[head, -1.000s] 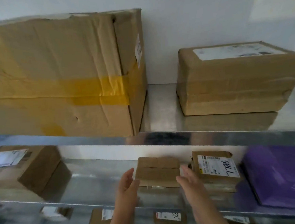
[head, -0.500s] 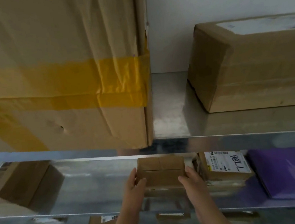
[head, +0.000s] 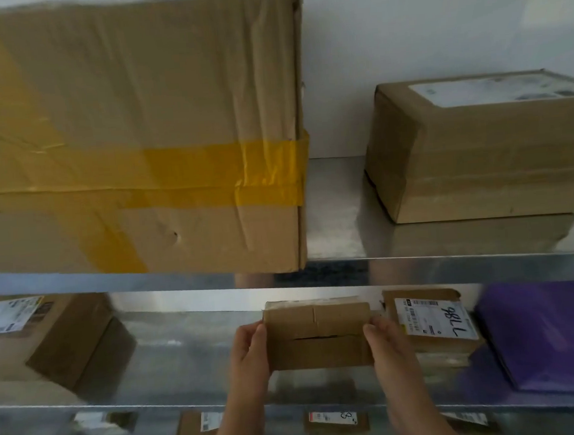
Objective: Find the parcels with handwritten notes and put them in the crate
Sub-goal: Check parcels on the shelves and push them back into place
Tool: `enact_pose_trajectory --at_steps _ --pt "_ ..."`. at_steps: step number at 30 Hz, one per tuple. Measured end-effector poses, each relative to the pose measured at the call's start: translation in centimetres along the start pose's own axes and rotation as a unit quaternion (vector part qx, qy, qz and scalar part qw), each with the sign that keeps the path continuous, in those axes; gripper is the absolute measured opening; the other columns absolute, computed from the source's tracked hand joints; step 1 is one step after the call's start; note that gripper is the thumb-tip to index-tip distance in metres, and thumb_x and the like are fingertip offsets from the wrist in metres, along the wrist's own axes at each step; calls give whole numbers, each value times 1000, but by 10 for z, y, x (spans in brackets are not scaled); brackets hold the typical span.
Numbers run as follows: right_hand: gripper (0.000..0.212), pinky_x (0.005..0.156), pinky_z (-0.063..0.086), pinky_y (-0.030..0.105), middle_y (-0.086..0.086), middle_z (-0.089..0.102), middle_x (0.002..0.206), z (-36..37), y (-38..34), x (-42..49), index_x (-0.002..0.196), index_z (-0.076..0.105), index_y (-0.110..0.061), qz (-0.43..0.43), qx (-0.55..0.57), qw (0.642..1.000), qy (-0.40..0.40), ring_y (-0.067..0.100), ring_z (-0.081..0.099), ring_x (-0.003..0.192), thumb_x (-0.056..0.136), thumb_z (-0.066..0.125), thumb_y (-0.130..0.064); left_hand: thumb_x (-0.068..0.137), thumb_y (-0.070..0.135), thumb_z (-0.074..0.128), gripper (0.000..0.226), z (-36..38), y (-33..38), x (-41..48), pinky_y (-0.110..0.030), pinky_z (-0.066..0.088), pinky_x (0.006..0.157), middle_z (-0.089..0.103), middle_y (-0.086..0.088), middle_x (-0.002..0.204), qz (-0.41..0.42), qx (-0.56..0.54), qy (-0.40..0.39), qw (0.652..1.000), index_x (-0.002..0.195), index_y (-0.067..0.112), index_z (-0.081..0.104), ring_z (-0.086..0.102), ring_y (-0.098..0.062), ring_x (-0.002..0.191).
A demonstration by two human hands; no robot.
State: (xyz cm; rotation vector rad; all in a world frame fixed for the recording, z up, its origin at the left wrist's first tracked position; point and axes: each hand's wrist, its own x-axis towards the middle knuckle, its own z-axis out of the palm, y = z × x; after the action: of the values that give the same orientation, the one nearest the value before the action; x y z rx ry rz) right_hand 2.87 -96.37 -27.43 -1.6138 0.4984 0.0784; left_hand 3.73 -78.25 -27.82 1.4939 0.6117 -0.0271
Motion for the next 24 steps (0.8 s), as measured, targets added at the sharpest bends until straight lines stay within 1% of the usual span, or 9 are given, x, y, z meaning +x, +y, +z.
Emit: enact_pose_trajectory --at_steps 2,6,8,11,14,15,18,21,24 --pt "15 79 45 35 -3 64 109 -2 -4 -3 104 63 -31 -6 -1 1000 -4 15 59 99 101 49 -36 106 36 39 21 0 4 -5 -46 50 95 51 4 103 4 -8 0 1000 105 21 54 51 -11 92" --pt "18 90 41 33 -10 57 99 -9 -13 -11 90 58 -30 -9 29 1000 -4 6 53 90 103 47 -36 106 38 38 22 -3 5 -15 -48 45 97 49 2 97 6 -36 -2 999 95 24 52 48 -10 87" --pt "15 101 40 39 -8 56 111 -11 -15 -15 93 56 -38 -2 42 999 -8 13 54 104 102 46 -45 105 42 38 23 -4 4 -18 -42 42 94 47 5 93 13 -45 -1 999 91 28 50 47 -8 84" --pt "22 97 42 41 -6 62 113 -14 -15 -16 96 62 -35 -16 41 999 -5 17 57 107 97 49 -53 102 46 45 19 -7 3 -22 -43 47 96 54 1 104 36 -49 -14 998 99 29 54 55 -17 97" --pt "12 88 47 34 -4 69 106 -19 -13 -17 96 67 -32 -31 49 998 -11 14 62 101 96 59 -41 101 36 52 14 -9 -2 -22 -46 52 94 61 -3 112 62 -24 -23 998 107 29 63 59 -23 105" --pt "7 91 49 35 -4 72 103 -21 -11 -16 97 68 -32 -33 56 998 -15 15 64 101 96 62 -33 101 31 53 14 -10 -5 -22 -46 52 93 65 -4 110 71 -29 -22 997 106 29 66 60 -25 105" --pt "16 99 51 41 -10 77 93 -24 -10 -16 100 70 -35 -36 52 998 -18 16 69 102 95 63 -22 99 15 55 19 -11 -10 -20 -41 55 87 74 -9 103 81 -61 -16 995 104 22 72 67 -29 102" --pt "23 100 51 44 -4 75 99 -25 -12 -17 101 69 -37 -42 51 998 -15 19 68 103 96 61 -16 98 5 54 24 -9 -11 -20 -37 55 82 76 -10 100 92 -77 1 993 108 17 72 69 -29 97" --pt "21 102 49 48 0 74 105 -25 -12 -17 103 69 -36 -46 56 997 -13 21 67 106 95 61 -19 99 5 53 23 -6 -9 -23 -35 55 79 76 -7 97 102 -88 1 991 109 16 71 69 -26 95"
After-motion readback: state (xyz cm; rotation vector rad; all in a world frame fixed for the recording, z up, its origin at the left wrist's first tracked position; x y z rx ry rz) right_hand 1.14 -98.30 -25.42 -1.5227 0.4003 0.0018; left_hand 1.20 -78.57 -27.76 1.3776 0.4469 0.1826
